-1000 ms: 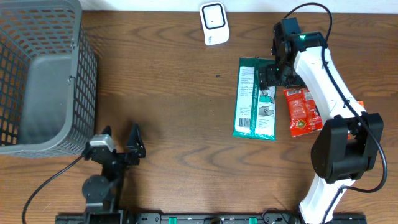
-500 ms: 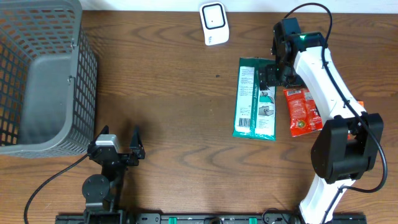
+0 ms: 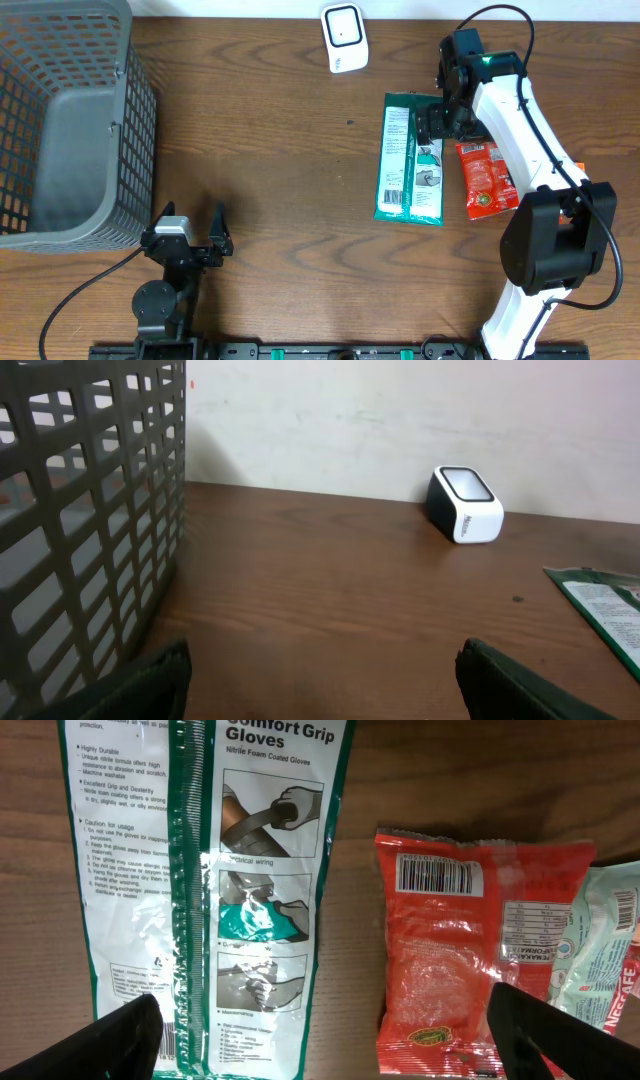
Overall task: Scan the item barcode
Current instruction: 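Release the glove packet and raise right gripper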
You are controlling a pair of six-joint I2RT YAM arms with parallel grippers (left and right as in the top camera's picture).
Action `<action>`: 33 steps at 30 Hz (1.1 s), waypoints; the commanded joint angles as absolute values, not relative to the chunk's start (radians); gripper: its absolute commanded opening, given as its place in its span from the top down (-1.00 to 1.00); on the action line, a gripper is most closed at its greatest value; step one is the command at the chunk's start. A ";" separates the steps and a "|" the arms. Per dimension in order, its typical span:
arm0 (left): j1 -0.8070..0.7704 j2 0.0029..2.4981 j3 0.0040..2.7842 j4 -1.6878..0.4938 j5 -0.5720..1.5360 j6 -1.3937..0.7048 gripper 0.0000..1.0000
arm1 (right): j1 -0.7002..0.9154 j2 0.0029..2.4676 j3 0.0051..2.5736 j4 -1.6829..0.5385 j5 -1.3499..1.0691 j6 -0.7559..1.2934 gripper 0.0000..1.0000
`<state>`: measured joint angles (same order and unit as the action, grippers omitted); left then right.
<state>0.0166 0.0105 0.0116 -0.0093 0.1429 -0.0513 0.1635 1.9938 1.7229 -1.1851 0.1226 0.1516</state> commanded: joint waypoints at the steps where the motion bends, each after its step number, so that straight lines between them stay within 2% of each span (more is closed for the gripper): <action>1: 0.015 0.004 0.004 -0.056 0.171 -0.042 -0.72 | 0.159 1.973 1.738 -1.185 0.122 0.156 -0.99; 22: 0.016 0.004 0.004 -0.056 0.171 -0.042 -0.72 | 0.159 1.965 1.735 -1.185 0.122 0.156 -0.99; 33: 0.015 0.004 0.004 -0.056 0.171 -0.042 -0.72 | 0.212 1.630 1.735 -1.185 0.122 0.156 -0.98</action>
